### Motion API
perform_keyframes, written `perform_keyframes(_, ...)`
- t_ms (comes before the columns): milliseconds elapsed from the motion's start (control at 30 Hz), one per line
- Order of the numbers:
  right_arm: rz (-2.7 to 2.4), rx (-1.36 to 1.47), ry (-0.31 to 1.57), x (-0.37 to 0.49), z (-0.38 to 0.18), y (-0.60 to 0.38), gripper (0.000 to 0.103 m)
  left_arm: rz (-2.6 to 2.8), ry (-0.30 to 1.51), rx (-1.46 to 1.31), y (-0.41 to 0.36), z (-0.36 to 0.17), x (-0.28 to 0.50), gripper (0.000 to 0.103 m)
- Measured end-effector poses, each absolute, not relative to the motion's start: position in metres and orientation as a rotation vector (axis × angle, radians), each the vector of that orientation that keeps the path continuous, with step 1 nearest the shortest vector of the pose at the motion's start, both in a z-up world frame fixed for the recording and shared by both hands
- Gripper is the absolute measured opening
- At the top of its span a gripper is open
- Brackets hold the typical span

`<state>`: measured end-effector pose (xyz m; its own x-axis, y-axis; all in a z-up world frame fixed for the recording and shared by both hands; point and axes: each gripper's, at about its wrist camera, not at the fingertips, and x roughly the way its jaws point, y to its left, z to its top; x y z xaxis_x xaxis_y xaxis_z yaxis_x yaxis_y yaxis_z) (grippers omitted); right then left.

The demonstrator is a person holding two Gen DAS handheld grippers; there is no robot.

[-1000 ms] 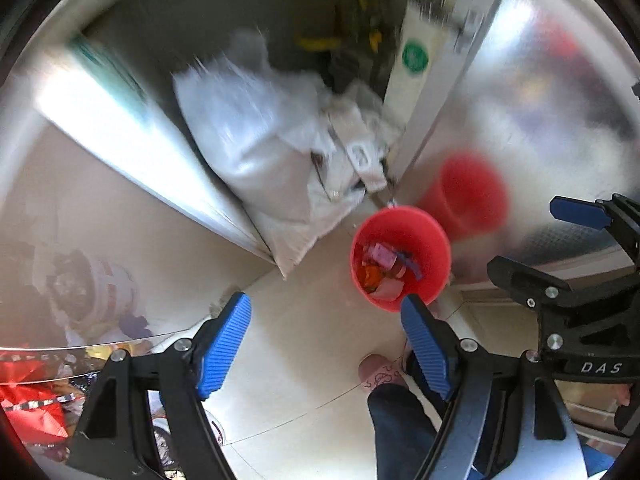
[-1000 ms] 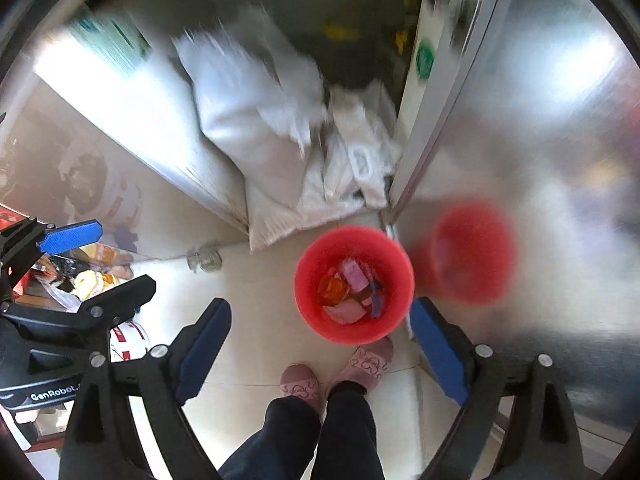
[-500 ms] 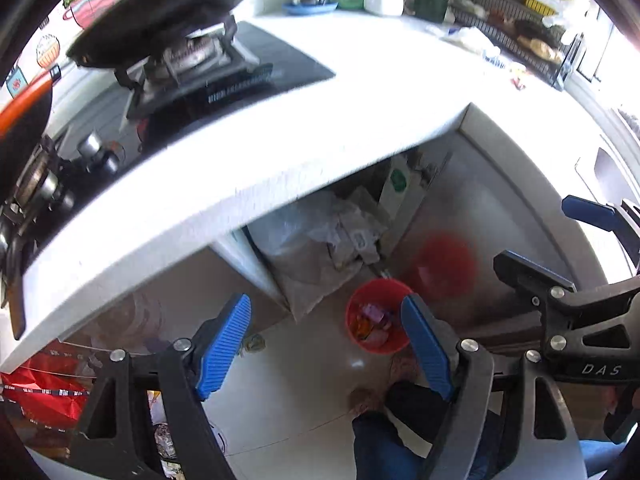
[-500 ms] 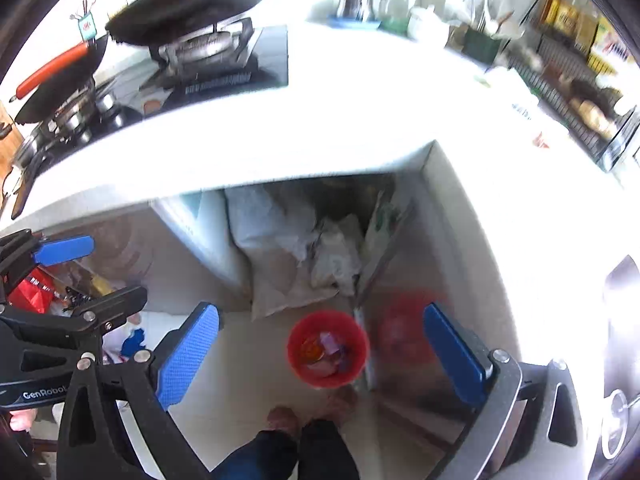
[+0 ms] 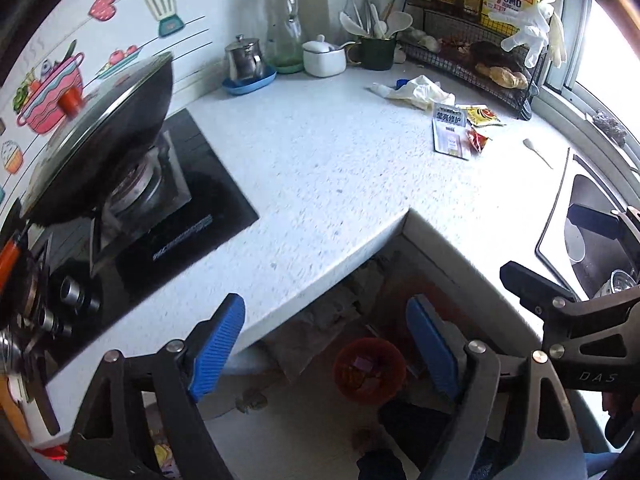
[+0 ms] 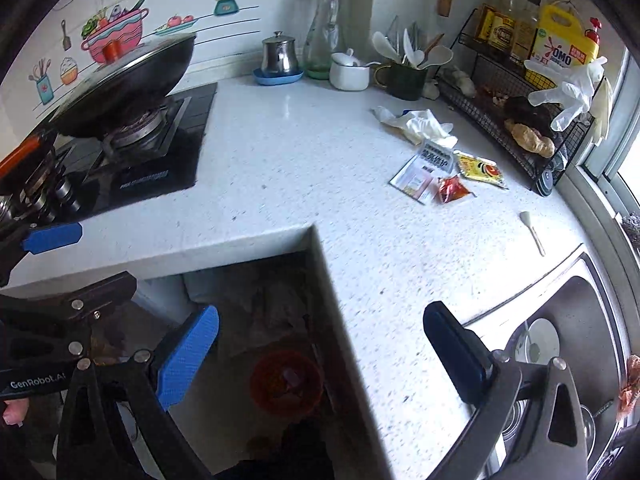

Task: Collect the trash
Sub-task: 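Raise both tools back up to the counter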

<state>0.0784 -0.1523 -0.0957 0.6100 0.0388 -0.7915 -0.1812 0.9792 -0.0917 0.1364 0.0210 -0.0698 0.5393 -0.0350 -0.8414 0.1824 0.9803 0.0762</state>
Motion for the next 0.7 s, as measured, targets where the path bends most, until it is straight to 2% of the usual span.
perform_keyframes(367,-0.03,-0.048,0.924,0.163,-0.081,-0.234,0.102,-0.272,1.005,0.262,-0.065,-0.078,0.272,0.085)
perform_keyframes(700,-0.07,-0.005,0.992,0.227,-0.095,-0.269,0.102,-0.275,1.07,0.275,-0.088,-0.104,0.349,0.087)
